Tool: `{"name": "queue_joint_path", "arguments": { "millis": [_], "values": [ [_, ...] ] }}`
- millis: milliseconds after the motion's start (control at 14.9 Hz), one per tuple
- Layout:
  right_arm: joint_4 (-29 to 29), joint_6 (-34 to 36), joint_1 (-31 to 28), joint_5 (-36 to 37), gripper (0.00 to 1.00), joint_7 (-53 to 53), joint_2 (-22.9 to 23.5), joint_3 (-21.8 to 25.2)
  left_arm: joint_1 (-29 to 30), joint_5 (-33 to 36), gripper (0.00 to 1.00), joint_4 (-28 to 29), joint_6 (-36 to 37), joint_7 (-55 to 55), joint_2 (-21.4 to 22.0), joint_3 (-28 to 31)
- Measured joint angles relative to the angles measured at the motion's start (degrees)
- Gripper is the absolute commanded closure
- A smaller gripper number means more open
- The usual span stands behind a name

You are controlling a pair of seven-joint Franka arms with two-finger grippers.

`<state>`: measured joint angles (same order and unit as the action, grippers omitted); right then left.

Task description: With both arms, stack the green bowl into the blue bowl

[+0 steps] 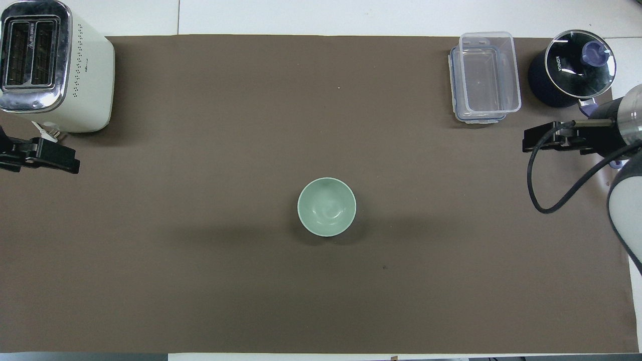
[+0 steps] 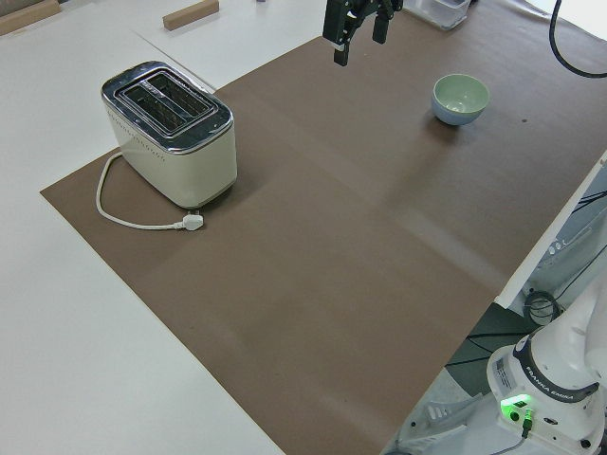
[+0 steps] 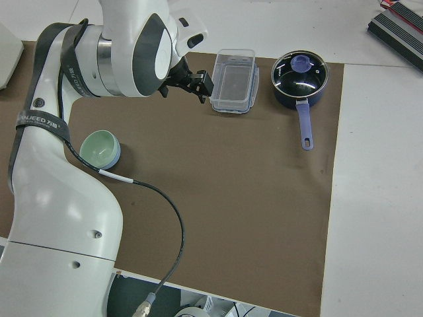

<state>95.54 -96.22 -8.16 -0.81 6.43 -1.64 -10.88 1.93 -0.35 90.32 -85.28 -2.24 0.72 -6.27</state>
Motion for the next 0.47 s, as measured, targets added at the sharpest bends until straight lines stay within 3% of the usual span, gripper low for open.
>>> {"name": "queue_joint_path", "arguments": {
  "millis": [469],
  "values": [
    [-2.2, 5.2, 5.7, 0.0, 0.0, 0.1, 0.7, 5.5, 0.0, -0.1, 0.0, 0.1, 0.4, 0.0, 0.0, -0.5]
  ]
}}
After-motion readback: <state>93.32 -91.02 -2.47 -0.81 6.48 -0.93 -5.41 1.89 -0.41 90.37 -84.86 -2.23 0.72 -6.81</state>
